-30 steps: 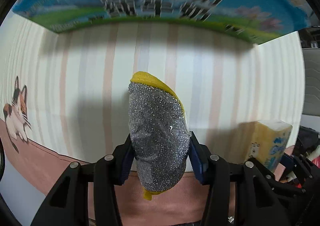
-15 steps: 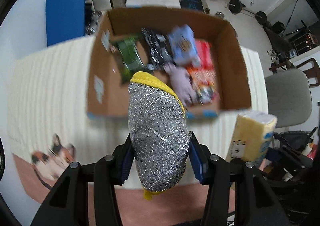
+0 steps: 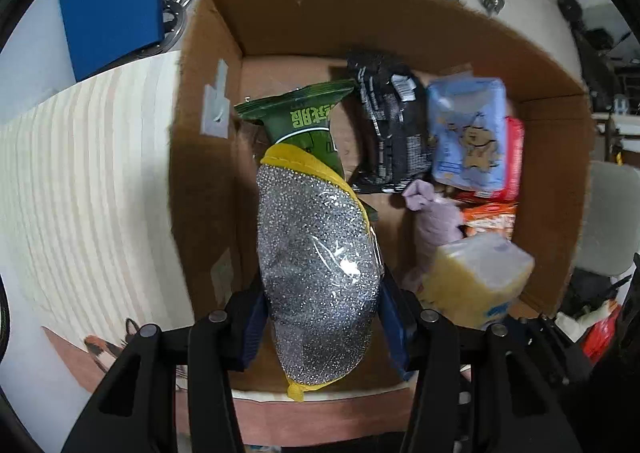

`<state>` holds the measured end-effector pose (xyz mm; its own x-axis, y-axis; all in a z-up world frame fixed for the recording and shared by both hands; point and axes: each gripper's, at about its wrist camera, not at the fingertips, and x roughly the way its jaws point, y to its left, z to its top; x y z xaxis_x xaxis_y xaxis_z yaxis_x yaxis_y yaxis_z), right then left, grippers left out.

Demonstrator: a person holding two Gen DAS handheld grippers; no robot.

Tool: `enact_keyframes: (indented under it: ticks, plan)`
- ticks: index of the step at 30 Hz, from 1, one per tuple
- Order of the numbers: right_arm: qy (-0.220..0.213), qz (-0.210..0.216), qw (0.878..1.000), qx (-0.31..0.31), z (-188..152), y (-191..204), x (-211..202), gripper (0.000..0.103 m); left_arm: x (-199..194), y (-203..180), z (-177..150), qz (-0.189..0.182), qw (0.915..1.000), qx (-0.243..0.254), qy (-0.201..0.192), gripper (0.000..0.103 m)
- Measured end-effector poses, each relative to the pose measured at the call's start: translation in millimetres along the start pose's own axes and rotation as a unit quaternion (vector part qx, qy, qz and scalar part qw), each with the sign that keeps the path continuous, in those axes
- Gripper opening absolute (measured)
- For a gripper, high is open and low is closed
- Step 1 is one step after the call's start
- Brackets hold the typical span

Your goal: Organize soft objects

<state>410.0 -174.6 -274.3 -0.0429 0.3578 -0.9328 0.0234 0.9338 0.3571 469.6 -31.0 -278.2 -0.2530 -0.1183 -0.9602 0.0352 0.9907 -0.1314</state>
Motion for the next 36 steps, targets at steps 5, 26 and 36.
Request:
enact_keyframes:
  ticks: [5,26,36]
  plan:
    - [0.045,-0.003,0.999,0.003,4,0,38,0.067,26,-2,5,0.015,0.9988,0.0,0.046,0.052]
    - [0.004,-0.109,0.994,-0.011,-15,-36,-21,0.09,-9,-1,-54,0.016,0.9986,-0.014,-0.049,0.09]
    - [-0.068,-0.156,0.985,-0.01,-53,-50,-60,0.103,-35,-28,-107,0.045,0.9842,0.005,-0.171,0.097]
